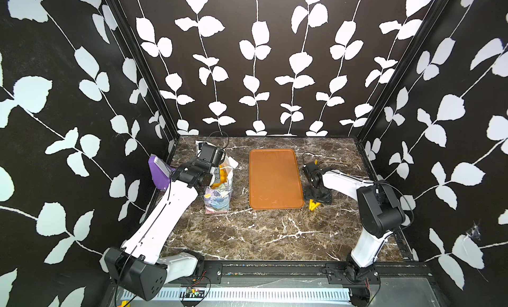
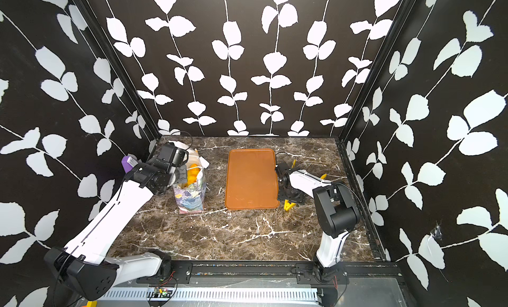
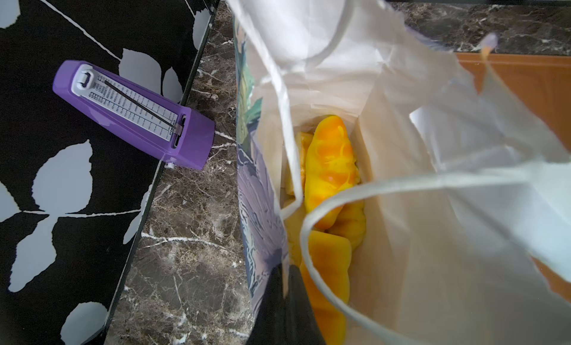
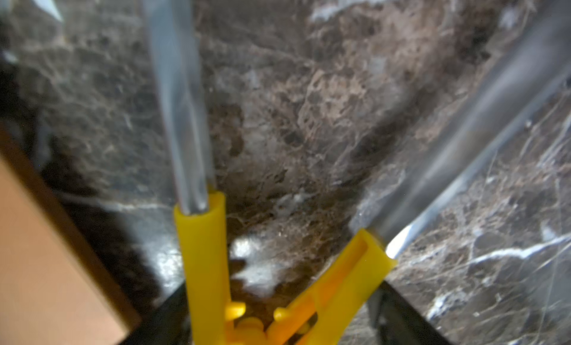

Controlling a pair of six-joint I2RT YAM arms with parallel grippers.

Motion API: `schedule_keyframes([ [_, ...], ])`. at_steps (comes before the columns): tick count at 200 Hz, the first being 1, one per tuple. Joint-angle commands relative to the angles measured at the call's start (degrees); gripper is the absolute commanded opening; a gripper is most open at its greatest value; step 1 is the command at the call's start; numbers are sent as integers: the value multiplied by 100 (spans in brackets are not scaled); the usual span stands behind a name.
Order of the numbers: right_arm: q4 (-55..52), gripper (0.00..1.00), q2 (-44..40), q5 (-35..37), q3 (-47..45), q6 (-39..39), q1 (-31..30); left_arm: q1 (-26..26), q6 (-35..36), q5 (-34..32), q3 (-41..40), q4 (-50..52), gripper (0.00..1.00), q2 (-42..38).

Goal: Pack bread into a paper bag
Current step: Place the clamp at the center of the board, then adjust the paper bag at the center of the board.

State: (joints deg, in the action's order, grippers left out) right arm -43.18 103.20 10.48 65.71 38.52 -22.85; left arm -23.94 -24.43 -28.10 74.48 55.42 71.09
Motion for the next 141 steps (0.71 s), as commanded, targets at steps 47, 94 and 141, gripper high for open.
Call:
schedule_keyframes([
  [47,-618,99,-372,465,390,-216,53,109,231,-241,-21,-364,0,328],
  [94,-910,99,-1087,625,416,-178,54,396,500,-197,376,-575,0,640],
  [141,-1087,99,-1635,627,527,-175,53,982,859,22,700,-995,0,1120],
])
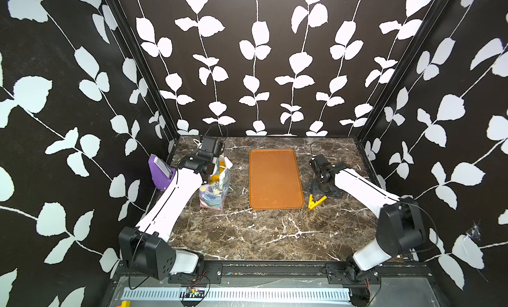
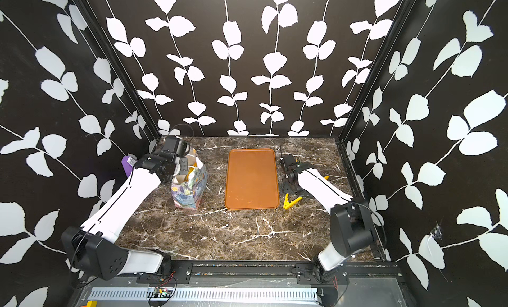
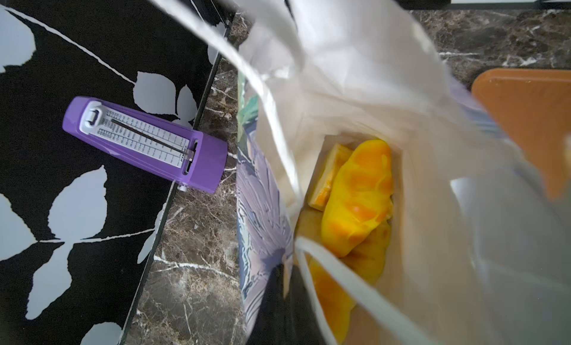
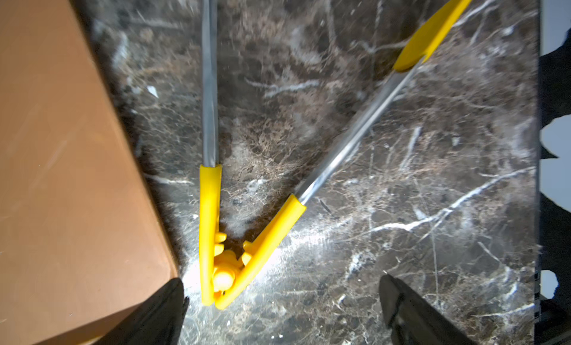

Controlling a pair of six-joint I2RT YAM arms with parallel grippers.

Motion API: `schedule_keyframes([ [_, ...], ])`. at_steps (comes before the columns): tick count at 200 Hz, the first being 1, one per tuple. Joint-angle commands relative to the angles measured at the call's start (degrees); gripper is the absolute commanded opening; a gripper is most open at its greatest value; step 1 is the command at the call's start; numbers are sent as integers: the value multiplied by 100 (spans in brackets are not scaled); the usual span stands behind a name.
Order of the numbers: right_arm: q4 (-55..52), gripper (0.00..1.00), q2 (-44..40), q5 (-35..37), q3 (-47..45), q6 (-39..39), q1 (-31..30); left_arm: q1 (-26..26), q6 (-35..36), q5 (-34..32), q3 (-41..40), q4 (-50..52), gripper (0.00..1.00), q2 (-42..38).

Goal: Pack bread into a paper bag
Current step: Adjust the paper bag at the center of the board.

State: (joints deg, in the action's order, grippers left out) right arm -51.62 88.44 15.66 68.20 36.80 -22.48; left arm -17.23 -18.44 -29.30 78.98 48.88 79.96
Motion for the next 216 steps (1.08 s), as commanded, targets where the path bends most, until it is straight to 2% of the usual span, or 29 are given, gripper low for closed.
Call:
schedule_keyframes([
  [1,-248,99,-165,106,279,0,20,327,269,147,258,-352,0,240],
  [35,-273,99,-231,34,324,20,19,704,507,341,786,-589,0,983],
  [73,-161,99,-275,-145,252,88,8,808,553,438,1798,-314,0,1785],
  [82,-142,99,-284,-166,238,108,7,809,524,445,1850,-355,22,1727],
  [87,-122,99,-292,-177,231,110,7,809,523,464,1825,-426,31,1654],
  [91,-113,99,-301,-177,213,114,7,806,523,492,1758,-496,31,1484],
  [95,-97,99,-301,-171,207,112,7,809,564,521,1732,-615,45,1436],
  [99,-87,99,-301,-175,202,110,7,809,588,528,1710,-677,51,1365],
  [127,44,99,-261,-246,173,107,7,809,724,493,1902,-498,72,913],
  [152,163,99,-163,-366,187,101,7,810,859,475,2071,-337,77,431],
  [162,194,99,-119,-397,201,99,-1,809,900,467,2093,-288,77,166],
  [172,224,99,-90,-423,217,90,2,809,917,465,2148,-183,68,-65],
  [204,251,99,-62,-456,280,37,-3,809,712,628,2167,559,0,-952],
  [216,265,98,-103,-450,272,27,-6,809,527,586,1901,884,0,-1313],
])
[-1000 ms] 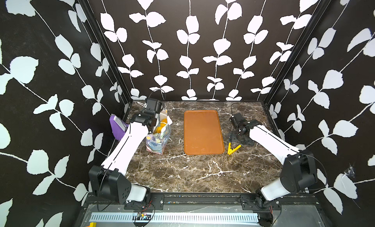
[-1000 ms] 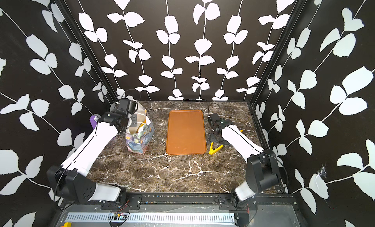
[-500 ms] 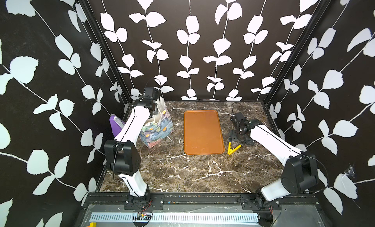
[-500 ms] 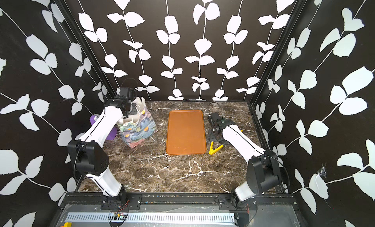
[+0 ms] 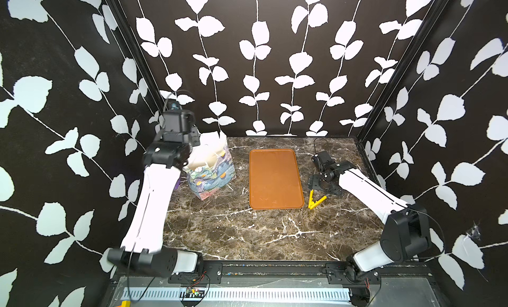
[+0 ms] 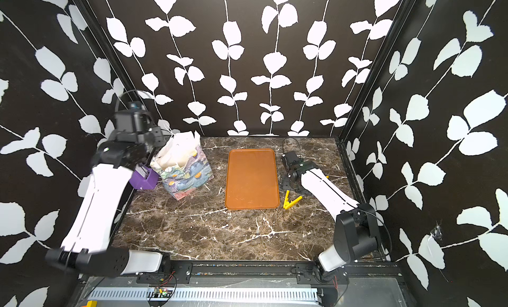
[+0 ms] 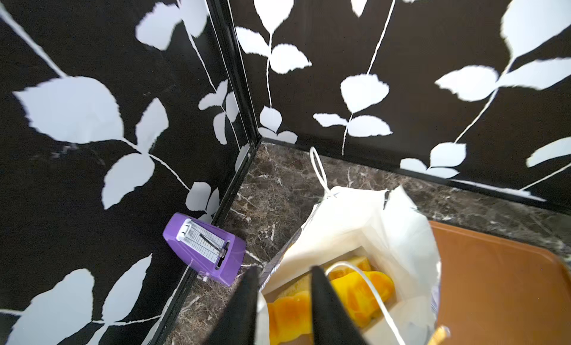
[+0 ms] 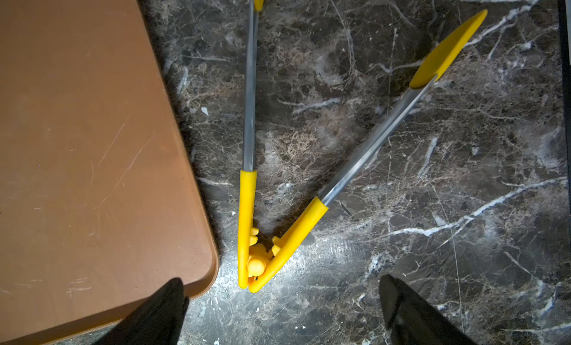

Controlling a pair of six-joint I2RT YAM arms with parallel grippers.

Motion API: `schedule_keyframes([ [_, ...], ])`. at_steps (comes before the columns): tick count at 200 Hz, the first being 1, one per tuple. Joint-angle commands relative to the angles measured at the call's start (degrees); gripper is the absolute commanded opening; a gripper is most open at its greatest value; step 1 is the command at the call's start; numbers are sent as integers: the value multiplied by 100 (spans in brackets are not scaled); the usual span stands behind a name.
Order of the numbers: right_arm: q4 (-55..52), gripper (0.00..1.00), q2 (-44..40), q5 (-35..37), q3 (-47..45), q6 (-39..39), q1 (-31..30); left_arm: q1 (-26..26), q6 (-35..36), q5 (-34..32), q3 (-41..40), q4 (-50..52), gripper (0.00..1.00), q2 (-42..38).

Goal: Pack bread into a paper bag
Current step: Adjust the paper bag at the center of the board, then move the paper bag to the center of the board.

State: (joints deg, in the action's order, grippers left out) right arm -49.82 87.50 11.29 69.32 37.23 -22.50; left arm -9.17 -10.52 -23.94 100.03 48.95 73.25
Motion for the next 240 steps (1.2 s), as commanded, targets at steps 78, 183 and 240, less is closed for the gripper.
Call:
schedule_keyframes([
  [78,193,97,-372,-126,-156,55,-35,-2,-2028,524,-3943,1373,0,-1554],
  [183,-4,99,-1060,-61,-351,215,-95,-6,-2312,701,-4104,-428,0,1174],
  [240,-146,99,-938,-21,-72,199,-121,-15,-2007,374,-2930,-743,0,2520],
])
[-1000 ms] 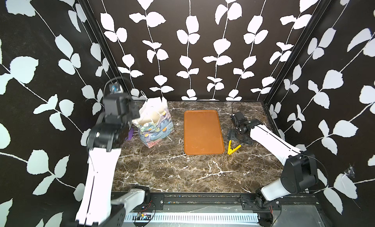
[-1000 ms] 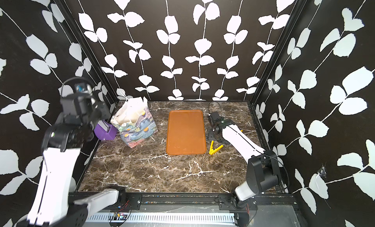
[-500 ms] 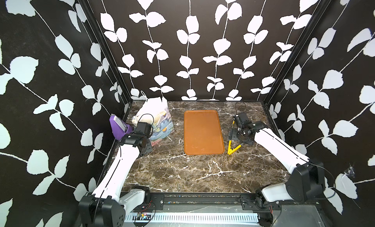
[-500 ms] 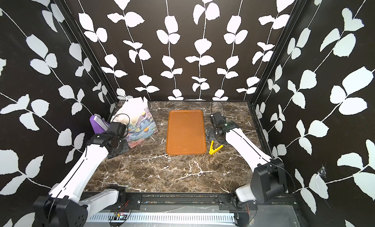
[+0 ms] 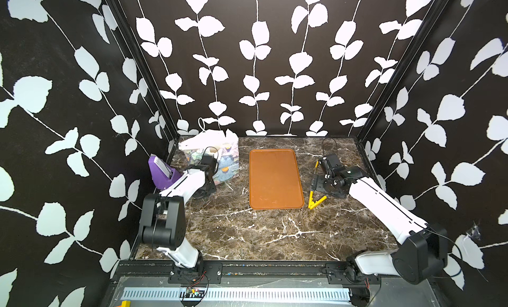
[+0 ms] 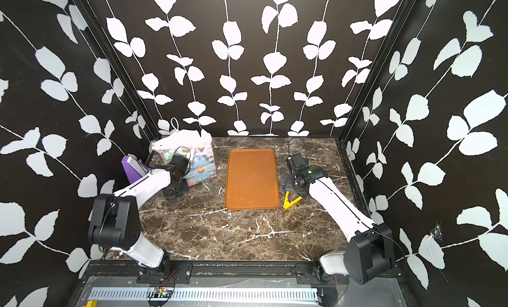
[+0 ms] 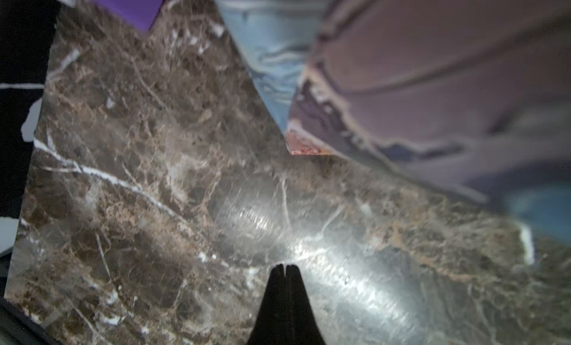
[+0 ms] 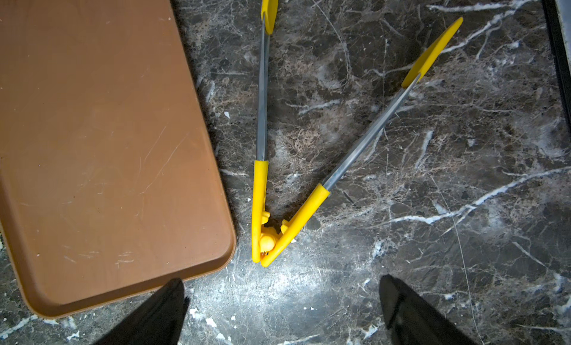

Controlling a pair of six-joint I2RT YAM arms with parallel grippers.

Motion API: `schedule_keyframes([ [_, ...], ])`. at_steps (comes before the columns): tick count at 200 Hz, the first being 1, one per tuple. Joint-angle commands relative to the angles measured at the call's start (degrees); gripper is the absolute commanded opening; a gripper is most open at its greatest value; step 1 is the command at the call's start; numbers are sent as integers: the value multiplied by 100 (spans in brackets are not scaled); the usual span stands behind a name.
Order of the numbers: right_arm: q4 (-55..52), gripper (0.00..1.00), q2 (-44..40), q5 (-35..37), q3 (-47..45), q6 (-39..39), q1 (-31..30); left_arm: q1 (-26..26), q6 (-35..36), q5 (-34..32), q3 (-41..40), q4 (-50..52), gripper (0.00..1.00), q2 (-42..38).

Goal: Pack bread into a paper bag
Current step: Move the paper bag to the center of the board.

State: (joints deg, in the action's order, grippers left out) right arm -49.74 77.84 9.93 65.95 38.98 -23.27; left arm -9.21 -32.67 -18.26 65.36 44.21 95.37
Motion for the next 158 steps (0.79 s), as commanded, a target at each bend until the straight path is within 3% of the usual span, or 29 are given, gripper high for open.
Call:
schedule_keyframes([
  [1,-157,99,28,118,262,28,-45,-10,212,-195,569,-270,0,329],
  [85,-215,99,249,182,297,-110,-86,-10,865,-397,3220,37,0,2273],
  [125,-196,99,139,212,260,-246,-98,-10,921,-397,3117,73,0,2012],
  [146,-83,99,-31,249,169,-325,-97,-10,918,-428,2614,14,55,1457],
  [154,26,99,-132,256,103,-393,-97,-10,945,-433,2354,-94,91,1170],
  [158,71,99,-190,274,77,-427,-99,-10,978,-428,2200,-158,98,1004],
])
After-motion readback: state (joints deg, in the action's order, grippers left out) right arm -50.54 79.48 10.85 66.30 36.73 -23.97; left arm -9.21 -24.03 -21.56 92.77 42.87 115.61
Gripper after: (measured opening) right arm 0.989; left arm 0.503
